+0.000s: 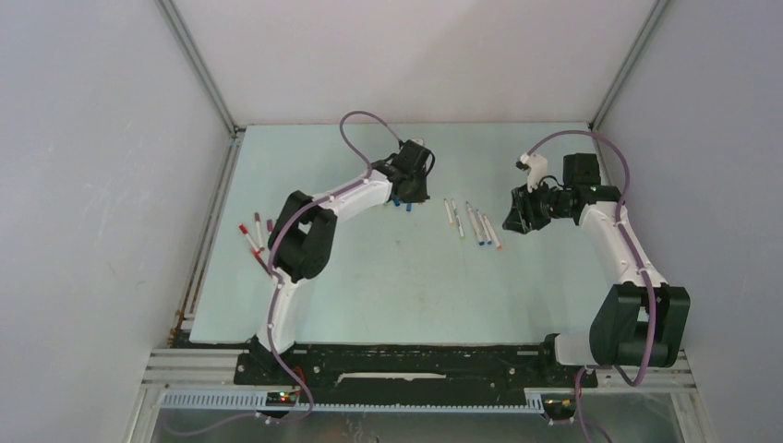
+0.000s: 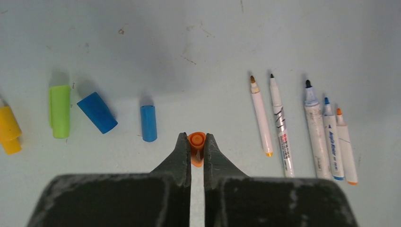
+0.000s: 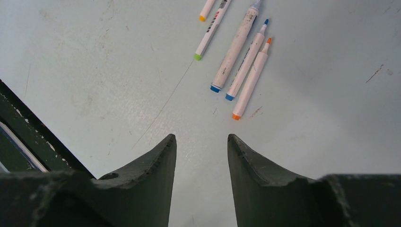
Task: Open the pen caps
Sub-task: Place the pen cap at the center of the board.
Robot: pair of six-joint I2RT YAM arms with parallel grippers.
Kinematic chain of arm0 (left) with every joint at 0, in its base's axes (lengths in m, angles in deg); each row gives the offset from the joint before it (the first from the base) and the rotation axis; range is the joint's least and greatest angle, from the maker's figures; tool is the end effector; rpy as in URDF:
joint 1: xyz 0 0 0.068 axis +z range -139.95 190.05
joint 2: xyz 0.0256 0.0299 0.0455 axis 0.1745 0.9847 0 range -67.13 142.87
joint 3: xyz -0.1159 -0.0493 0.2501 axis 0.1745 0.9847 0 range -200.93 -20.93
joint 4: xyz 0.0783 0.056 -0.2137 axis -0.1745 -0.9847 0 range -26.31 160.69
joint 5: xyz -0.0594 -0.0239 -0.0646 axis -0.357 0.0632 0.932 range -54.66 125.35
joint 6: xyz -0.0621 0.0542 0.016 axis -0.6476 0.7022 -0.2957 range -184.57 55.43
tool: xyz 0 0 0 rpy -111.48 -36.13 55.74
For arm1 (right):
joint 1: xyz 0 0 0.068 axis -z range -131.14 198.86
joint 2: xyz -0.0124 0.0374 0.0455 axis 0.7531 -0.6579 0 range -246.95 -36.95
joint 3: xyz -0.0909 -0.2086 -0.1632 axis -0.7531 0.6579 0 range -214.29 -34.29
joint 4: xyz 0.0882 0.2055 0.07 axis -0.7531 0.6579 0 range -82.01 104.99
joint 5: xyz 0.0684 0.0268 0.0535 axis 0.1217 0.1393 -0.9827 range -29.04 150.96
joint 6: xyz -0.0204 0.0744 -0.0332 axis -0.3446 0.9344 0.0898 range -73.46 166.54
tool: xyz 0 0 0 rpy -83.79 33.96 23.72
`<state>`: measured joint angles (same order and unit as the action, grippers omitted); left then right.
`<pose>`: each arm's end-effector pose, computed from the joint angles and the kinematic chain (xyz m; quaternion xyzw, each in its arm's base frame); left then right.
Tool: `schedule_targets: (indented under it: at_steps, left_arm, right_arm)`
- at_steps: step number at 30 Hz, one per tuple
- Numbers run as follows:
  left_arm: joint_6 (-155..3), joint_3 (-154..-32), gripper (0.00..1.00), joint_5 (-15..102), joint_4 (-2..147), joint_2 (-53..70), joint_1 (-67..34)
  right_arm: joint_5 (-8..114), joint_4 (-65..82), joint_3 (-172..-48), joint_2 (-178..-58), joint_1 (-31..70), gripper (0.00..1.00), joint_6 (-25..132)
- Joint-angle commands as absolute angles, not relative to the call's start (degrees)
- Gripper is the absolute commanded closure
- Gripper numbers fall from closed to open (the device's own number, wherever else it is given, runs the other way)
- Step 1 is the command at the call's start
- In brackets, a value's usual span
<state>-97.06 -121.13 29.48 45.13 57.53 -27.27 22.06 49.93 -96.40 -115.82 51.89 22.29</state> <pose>0.3945 -0.2912 0.1893 0.0220 0.9384 -0.1559 0.3075 0.2618 0.0324 0.2630 -0.2555 0.8759 0.2516 0.3228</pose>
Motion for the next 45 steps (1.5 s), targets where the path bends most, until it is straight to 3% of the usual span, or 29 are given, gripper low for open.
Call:
schedule_targets:
  at_steps: [1,9,20,45]
  left_arm:
    - [-96.4,-125.1,0.97,29.4,43.7,59.5,-27.1]
    - [-97.6,-128.0,0.94,30.9,42.6,63.1,-26.0]
    - [-98.7,-129.3,0.83,33.7,41.9,64.7,-24.8]
    - [-98.9,-131.4,0.74,34.8,40.2,64.2,-24.2]
  right_arm:
    - [20.8,49.9,-97.5,-114.3,52.1,0.53,21.3]
    - [20.1,50.1,-97.4,-114.3,52.4,0.53,21.2]
    - [19.1,50.3,-97.4,-114.2,52.8,0.53,21.1]
    - [17.2,50.8,-97.5,-113.9,53.8,0.53,21.0]
